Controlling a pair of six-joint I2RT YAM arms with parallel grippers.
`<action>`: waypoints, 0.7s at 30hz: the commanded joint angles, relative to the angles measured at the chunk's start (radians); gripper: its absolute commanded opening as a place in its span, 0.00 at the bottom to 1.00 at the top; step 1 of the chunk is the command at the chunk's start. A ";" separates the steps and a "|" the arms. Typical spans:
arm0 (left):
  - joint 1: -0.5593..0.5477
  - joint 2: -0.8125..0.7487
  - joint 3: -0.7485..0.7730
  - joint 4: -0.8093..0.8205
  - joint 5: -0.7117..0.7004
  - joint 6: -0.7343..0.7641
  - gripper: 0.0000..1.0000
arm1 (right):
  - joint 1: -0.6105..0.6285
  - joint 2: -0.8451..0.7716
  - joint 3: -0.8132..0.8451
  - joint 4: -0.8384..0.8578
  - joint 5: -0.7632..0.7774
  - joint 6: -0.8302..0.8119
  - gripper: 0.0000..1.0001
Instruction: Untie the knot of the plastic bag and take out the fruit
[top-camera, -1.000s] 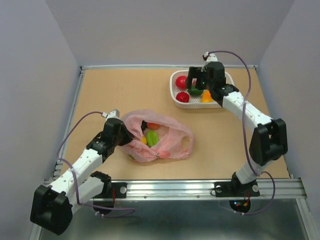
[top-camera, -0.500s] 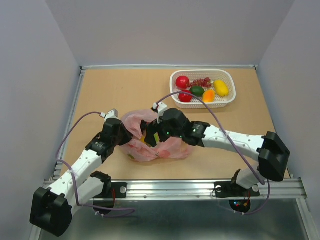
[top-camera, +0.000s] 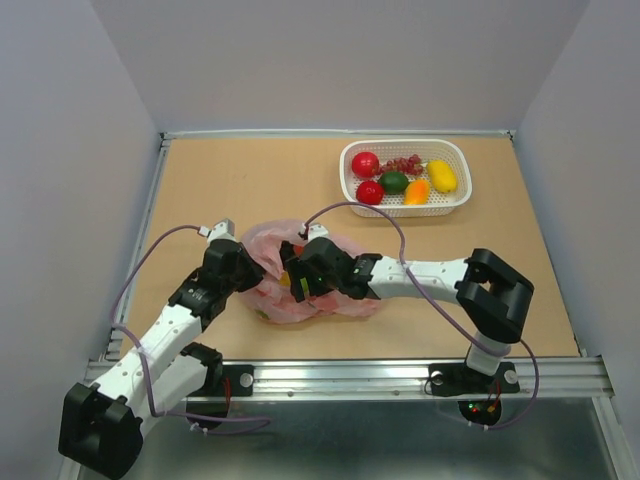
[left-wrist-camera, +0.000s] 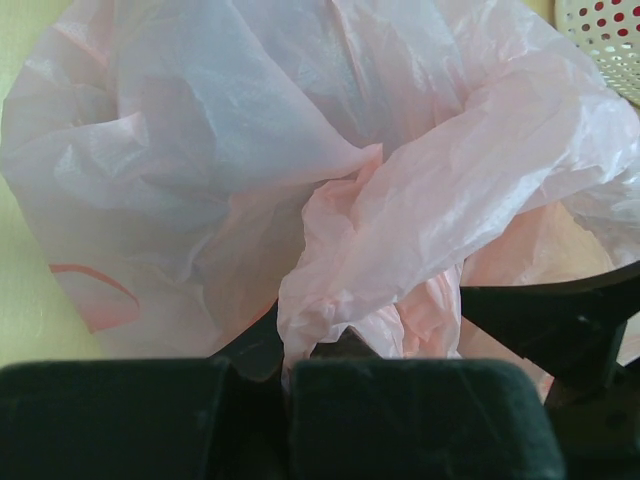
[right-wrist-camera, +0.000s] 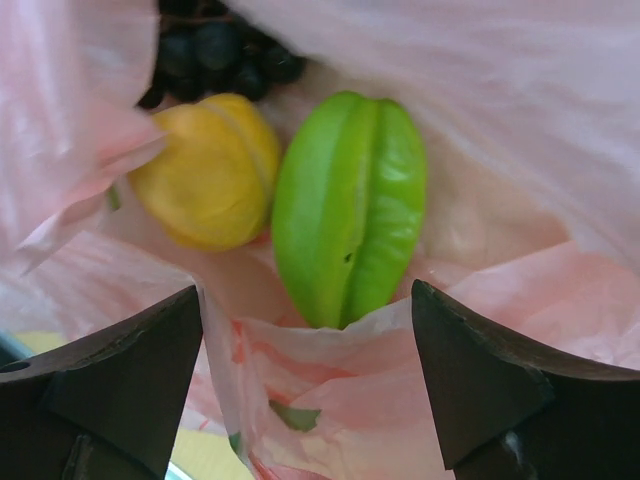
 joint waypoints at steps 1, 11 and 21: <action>0.003 -0.042 -0.013 0.020 -0.001 0.003 0.00 | 0.000 -0.018 0.029 0.045 0.153 0.055 0.86; 0.000 -0.039 -0.022 0.031 -0.005 0.005 0.00 | -0.005 -0.084 0.044 0.063 0.127 0.017 0.83; 0.000 -0.035 -0.027 0.037 -0.004 0.003 0.00 | -0.008 -0.172 0.057 0.079 0.111 -0.090 0.83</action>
